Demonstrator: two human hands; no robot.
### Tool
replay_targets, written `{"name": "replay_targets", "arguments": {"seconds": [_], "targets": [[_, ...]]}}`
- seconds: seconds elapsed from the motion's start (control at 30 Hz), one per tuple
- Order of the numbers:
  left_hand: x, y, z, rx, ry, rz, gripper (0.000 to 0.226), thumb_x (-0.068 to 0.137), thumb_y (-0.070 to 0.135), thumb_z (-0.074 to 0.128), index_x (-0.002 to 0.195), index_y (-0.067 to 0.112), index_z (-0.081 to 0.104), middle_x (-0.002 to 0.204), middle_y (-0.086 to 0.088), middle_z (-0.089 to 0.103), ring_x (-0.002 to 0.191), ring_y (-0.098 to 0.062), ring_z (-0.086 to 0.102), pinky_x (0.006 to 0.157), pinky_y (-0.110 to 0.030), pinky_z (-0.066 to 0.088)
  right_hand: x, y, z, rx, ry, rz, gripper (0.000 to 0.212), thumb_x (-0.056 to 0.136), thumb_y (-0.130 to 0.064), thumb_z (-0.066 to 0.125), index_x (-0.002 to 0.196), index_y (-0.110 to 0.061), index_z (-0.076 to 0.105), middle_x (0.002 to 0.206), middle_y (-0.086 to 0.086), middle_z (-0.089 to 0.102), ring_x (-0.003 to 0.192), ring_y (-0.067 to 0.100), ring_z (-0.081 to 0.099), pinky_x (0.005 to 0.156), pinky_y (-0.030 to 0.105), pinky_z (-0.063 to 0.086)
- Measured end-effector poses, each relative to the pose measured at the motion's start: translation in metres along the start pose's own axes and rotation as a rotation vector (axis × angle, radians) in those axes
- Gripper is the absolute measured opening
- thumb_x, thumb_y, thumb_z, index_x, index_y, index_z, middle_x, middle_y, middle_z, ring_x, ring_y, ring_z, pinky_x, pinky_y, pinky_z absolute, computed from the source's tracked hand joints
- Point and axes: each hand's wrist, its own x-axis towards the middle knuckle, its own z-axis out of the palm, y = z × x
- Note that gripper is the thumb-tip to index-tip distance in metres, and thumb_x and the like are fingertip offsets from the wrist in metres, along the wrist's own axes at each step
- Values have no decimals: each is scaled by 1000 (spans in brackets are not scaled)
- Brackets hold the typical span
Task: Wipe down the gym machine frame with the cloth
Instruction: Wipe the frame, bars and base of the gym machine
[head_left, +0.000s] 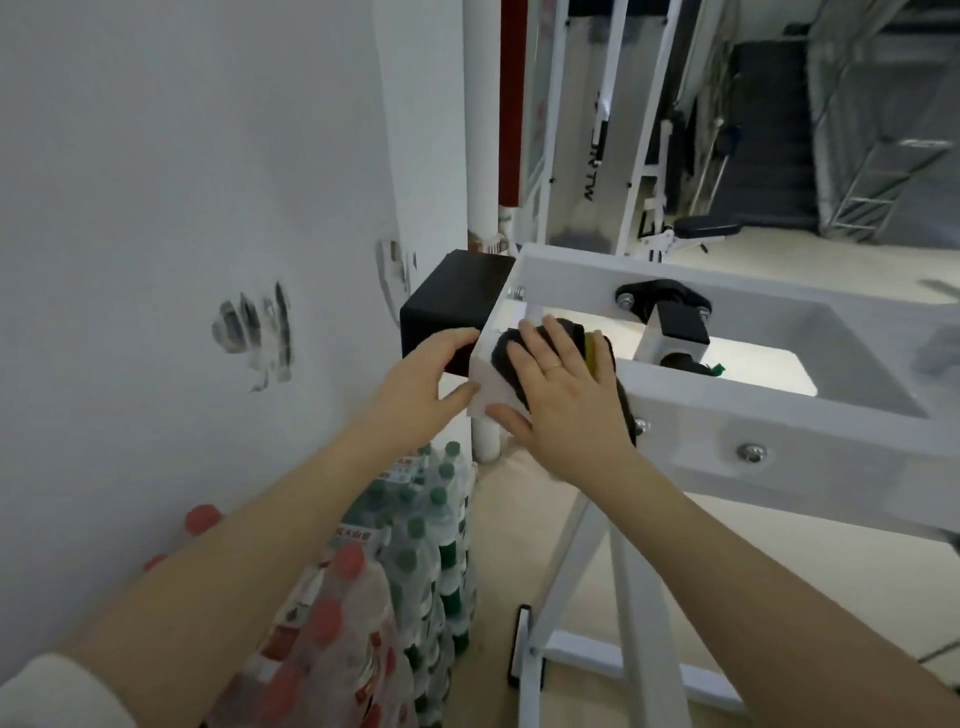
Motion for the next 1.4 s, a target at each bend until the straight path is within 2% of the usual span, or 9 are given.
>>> {"name": "replay_targets", "arguments": {"seconds": [0.2,0.33,0.5,0.67,0.77,0.87,1.03,1.27,1.4], "targets": [[25,-28,13,91,-11,116,62,84,26,66,139,14,40,144,0,42,139,-13,27,113,-31,25,41,-2,1,-7,-138,-9,60,94,-43,14,136,-14,45,155,8,21,142,28,17,112,48,21],[33,-37,10,36,-23,194,61,79,24,71,134,12,46,140,-2,46,136,-10,23,112,-31,22,40,9,3,43,-124,-11,59,91,-44,18,131,-14,51,132,10,50,128,31,40,101,47,39],[30,-41,21,157,36,401,45,82,24,60,123,5,57,133,-12,53,128,-23,39,108,-40,22,0,36,-8,-51,140,320,48,91,-37,22,92,-9,61,98,10,68,115,31,54,81,44,45],[29,-33,19,134,40,324,42,83,23,63,119,1,58,130,-11,55,129,-20,37,108,-35,31,30,-20,22,-4,130,66,48,91,-31,31,109,-2,65,118,15,64,121,35,51,95,48,46],[24,-23,22,162,34,215,47,85,17,64,129,6,51,140,-5,46,136,-20,32,109,-34,28,13,15,14,2,141,-72,45,91,-25,34,115,-1,63,123,14,61,124,34,50,100,45,44],[19,-14,25,230,40,135,45,88,14,61,131,7,48,145,-3,40,139,-20,27,110,-36,27,-31,69,0,-93,261,40,38,90,-20,39,110,-3,65,117,12,65,120,32,54,93,41,46],[7,12,48,383,170,317,38,84,16,43,113,-2,60,116,-19,63,115,-37,56,97,-49,41,-52,92,-7,-134,333,243,35,89,-19,37,102,-1,64,112,14,65,116,36,54,89,44,47],[12,35,79,548,146,334,43,77,23,66,113,0,60,116,-17,64,107,-32,62,102,-43,39,-39,79,-1,-43,276,-94,37,88,-23,43,110,-4,65,117,13,65,117,33,55,93,43,48],[8,36,84,651,123,298,50,81,37,52,117,2,58,118,-20,61,109,-36,59,98,-51,41,-91,151,-22,-130,378,185,32,87,-22,44,101,-4,67,111,11,67,113,34,57,82,43,50]]}}
